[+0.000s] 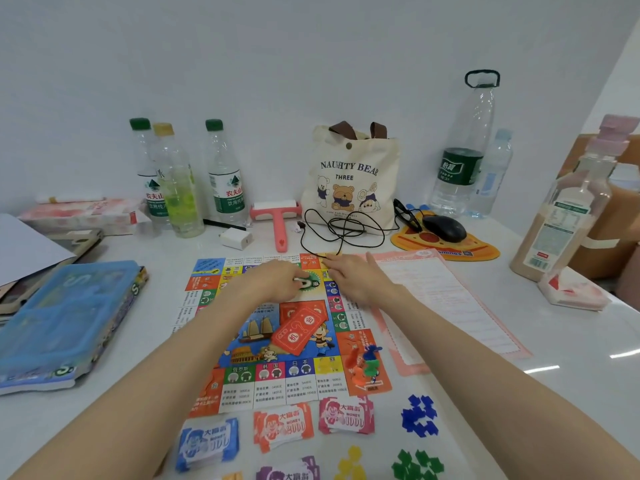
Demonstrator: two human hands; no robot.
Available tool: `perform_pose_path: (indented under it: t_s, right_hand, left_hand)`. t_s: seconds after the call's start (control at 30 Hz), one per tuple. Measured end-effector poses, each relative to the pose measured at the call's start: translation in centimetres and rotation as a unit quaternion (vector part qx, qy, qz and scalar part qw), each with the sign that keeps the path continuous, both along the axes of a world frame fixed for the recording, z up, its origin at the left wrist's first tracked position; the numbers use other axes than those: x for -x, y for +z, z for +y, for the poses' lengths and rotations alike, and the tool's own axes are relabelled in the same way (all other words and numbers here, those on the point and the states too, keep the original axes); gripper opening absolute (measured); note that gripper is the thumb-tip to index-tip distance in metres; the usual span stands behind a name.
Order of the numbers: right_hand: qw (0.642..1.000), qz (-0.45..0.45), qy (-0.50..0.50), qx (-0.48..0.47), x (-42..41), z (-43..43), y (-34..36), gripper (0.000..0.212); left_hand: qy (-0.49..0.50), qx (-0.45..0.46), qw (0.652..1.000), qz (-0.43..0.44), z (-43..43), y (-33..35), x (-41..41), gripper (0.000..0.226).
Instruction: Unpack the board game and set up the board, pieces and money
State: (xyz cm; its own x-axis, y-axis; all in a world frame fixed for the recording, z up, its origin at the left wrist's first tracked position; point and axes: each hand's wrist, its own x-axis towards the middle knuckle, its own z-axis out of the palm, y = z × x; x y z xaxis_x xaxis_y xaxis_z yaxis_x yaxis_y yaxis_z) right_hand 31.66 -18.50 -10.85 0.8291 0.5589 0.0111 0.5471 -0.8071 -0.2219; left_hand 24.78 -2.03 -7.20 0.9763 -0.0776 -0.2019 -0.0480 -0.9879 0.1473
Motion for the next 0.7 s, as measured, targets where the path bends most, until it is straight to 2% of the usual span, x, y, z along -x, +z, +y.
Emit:
perform_pose_path:
  t_s: [0.23, 0.7]
  right_hand:
    - [1.0, -0.015, 0.015, 0.004, -1.8, 0.2, -0.6, 0.046]
    - [0.999, -0.007, -0.023, 0.03, -3.4, 2.0, -0.3, 0.043]
  left_hand:
    - [-0.006, 0.029, 0.999, -0.042, 0.7, -0.8, -0.8, 0.037]
    - [-0.009, 0.043, 0.998, -0.05, 1.2, -1.2, -1.3, 0.037]
